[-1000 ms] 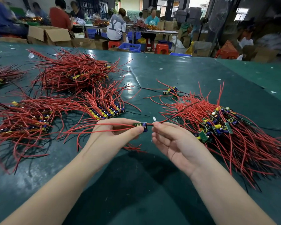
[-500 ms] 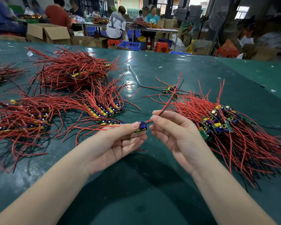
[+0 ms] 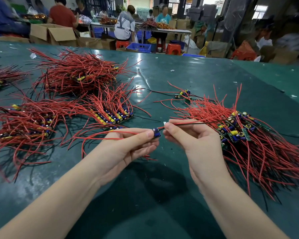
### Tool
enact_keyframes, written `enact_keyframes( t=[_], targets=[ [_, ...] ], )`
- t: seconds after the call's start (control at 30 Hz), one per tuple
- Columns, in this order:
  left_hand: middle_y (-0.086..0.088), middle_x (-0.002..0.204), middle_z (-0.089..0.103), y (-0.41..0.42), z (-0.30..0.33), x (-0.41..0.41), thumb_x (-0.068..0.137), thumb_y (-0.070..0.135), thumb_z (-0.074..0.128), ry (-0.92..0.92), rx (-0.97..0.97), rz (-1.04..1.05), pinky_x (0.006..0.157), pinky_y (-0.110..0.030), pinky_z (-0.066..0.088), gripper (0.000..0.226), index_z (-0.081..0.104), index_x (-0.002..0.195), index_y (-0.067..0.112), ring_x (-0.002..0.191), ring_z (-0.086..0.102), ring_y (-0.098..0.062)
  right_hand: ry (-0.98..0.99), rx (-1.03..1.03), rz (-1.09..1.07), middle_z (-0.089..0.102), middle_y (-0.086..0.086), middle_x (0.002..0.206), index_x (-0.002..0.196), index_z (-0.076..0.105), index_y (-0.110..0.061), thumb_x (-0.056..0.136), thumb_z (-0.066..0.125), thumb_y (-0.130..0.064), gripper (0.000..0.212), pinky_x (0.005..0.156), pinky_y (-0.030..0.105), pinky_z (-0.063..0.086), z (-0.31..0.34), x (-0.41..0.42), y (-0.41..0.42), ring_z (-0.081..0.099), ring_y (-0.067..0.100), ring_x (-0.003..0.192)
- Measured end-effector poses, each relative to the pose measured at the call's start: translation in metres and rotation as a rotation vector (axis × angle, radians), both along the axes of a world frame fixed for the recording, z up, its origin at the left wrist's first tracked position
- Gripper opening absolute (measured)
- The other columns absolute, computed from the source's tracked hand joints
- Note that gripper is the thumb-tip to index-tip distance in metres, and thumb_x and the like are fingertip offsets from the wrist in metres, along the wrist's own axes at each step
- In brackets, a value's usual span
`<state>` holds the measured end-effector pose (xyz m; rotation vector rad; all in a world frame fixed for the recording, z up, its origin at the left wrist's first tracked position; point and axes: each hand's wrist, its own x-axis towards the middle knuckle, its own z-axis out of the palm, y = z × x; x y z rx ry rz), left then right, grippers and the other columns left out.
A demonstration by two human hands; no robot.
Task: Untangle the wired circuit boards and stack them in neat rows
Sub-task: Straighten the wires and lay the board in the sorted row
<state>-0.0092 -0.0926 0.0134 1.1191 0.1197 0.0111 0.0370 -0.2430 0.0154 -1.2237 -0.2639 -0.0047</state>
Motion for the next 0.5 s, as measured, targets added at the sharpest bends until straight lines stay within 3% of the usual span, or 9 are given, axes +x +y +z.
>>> enact_keyframes(
  t=[0.2, 0.5],
  targets=[
    [-0.014, 0.079, 0.074, -0.0032, -0.0027, 0.0012, 0.054, 0.020, 0.077, -0.039, 0.064, 0.080, 0.064, -0.018, 0.056, 0.026, 0.079, 0.076, 0.007, 0.074, 0.073, -0.020, -0.045, -0.084, -0.106, 0.073, 0.005, 0.067, 0.073, 0.073, -0.011, 0.075, 0.076, 0.004, 0.016, 0.065, 0.021, 0.054, -0.0054, -0.0013, 0.0046, 0.068, 0.015, 0.063],
    [-0.015, 0.090, 0.074, -0.0002, -0.0044, 0.0022, 0.061, 0.019, 0.073, -0.052, 0.032, 0.090, 0.069, -0.021, 0.057, 0.028, 0.078, 0.086, 0.007, 0.084, 0.072, -0.019, 0.189, 0.116, 0.155, 0.073, 0.013, 0.079, 0.073, 0.075, -0.010, 0.079, 0.069, 0.002, 0.014, 0.067, 0.023, 0.056, 0.0019, 0.0034, -0.0034, 0.072, 0.021, 0.073]
  ],
)
